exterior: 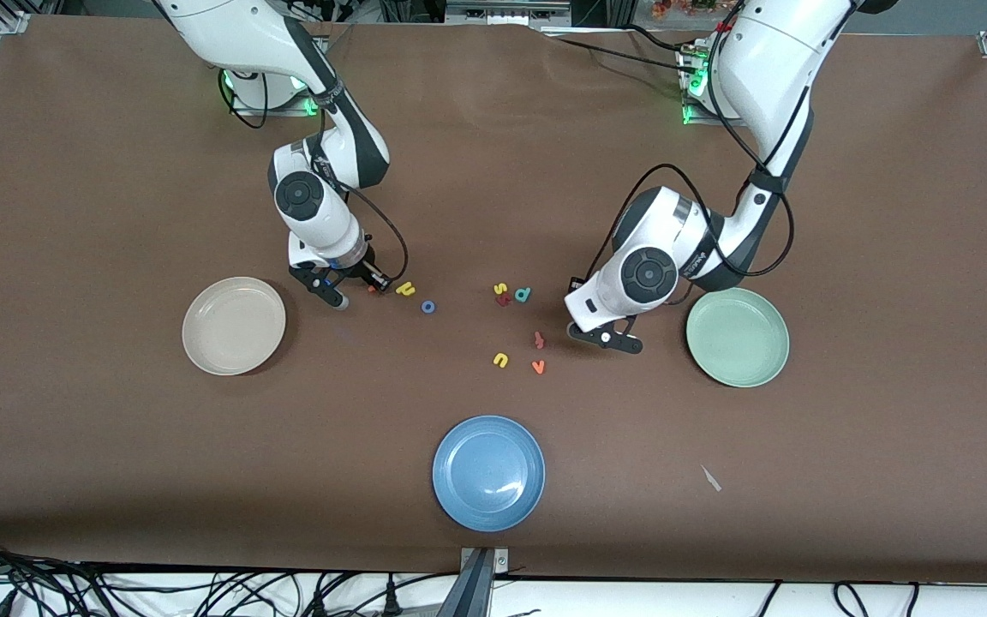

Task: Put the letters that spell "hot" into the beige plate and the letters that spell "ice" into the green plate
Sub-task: 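Pinch red l with the left gripper while the right gripper pinches orange t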

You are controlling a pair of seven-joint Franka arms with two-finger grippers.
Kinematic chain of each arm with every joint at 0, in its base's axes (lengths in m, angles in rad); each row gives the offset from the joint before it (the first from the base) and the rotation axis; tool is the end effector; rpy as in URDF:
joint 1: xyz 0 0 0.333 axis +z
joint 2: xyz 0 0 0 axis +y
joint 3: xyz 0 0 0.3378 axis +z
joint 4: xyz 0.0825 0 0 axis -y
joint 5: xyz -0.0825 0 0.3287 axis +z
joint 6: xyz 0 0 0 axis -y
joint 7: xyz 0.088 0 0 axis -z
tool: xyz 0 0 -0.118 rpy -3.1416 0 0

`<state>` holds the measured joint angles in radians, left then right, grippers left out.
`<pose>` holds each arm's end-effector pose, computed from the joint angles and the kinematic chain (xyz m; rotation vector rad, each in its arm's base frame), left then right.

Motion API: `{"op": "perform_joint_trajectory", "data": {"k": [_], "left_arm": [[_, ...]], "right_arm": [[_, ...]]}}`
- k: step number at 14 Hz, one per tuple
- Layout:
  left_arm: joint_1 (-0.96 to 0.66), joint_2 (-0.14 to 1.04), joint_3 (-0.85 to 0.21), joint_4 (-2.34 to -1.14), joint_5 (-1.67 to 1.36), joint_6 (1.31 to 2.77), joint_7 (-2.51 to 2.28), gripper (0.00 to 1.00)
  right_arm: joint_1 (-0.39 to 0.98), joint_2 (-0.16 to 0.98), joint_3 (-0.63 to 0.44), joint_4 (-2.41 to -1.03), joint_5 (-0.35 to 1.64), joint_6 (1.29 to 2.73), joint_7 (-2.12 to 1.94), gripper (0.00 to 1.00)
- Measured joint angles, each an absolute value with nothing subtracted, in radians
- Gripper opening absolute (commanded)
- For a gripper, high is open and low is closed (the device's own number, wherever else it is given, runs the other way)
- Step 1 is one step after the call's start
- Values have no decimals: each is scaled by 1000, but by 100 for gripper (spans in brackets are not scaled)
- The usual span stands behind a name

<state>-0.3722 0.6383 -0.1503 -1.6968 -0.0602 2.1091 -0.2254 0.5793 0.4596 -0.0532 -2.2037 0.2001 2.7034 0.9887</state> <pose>0.5428 -0.3034 0.2565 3.0440 -0.3687 -0.3948 0.4701 0.2668 0.2311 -2.9114 0.9585 0.0213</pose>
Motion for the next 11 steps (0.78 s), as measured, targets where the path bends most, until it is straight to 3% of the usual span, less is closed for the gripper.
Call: {"op": "perform_joint_trajectory", "data": {"k": [11], "left_arm": [[-370,690,-145,-1712,48,2132,-227,52]], "right_arm": [[580,473,-53,-2170,200,2696,1030,12]]}}
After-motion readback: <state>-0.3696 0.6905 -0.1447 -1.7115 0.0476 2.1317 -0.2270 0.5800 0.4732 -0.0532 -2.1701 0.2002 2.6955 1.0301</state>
